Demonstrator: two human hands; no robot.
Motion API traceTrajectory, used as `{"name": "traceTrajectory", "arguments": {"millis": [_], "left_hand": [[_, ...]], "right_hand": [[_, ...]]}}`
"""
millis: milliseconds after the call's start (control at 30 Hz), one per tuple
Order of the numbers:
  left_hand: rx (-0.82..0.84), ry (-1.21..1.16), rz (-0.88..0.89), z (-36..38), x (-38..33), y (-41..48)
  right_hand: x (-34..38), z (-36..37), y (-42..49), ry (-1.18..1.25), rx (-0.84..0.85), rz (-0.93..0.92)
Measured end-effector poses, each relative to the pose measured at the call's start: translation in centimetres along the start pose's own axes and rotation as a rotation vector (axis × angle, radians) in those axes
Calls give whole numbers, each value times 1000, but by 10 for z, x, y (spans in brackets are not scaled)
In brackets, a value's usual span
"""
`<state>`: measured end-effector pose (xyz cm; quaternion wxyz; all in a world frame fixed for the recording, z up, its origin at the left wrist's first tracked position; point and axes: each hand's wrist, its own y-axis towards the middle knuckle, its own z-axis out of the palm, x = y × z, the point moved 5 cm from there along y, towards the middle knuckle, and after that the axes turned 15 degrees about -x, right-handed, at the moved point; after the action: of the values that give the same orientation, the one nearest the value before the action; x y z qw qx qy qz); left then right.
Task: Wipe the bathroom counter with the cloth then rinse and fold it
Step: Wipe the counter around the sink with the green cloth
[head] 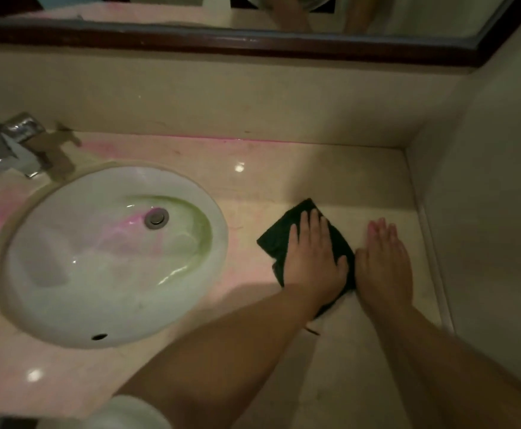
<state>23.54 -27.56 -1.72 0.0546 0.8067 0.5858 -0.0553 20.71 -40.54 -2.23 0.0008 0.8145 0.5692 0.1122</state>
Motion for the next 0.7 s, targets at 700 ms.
{"name": "traceTrajectory", "arguments": {"millis": [700], "left_hand": [[-155, 65, -66, -12, 63, 77]], "right_hand": [[18, 5, 29, -101, 3, 25]]}}
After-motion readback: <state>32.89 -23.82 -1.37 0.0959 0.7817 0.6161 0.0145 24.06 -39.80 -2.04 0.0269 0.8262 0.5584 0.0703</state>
